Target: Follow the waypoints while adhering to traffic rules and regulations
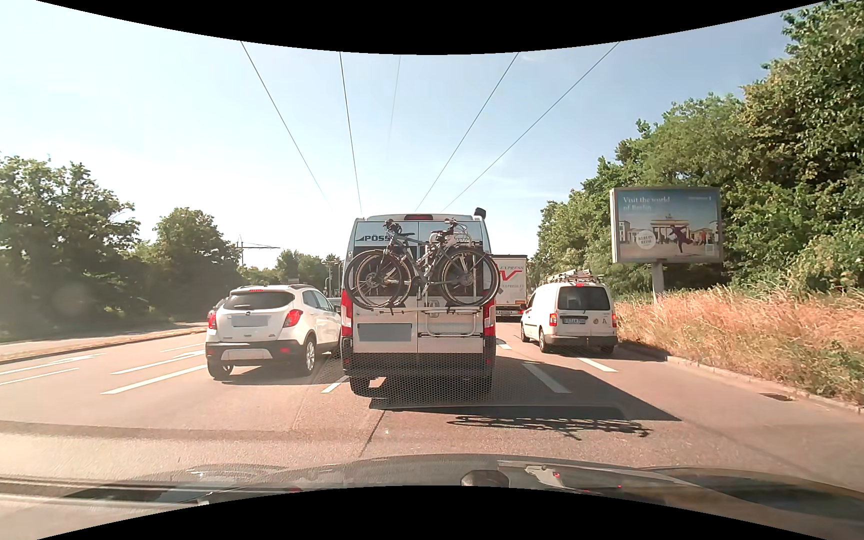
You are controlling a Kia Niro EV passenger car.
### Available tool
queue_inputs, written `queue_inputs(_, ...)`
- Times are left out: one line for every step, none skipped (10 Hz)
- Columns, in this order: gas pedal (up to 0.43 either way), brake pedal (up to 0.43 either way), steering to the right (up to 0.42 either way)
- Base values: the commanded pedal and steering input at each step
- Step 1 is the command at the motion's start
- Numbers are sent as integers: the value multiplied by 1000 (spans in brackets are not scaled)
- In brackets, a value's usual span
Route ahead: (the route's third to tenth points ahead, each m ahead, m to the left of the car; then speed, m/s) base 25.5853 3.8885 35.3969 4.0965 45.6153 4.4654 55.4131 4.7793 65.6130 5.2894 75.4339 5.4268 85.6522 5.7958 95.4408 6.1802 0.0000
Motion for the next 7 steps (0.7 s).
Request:
queue_inputs(0,256,-1)
queue_inputs(0,256,-1)
queue_inputs(0,256,-1)
queue_inputs(0,256,-1)
queue_inputs(0,256,-1)
queue_inputs(0,256,-1)
queue_inputs(0,256,-1)
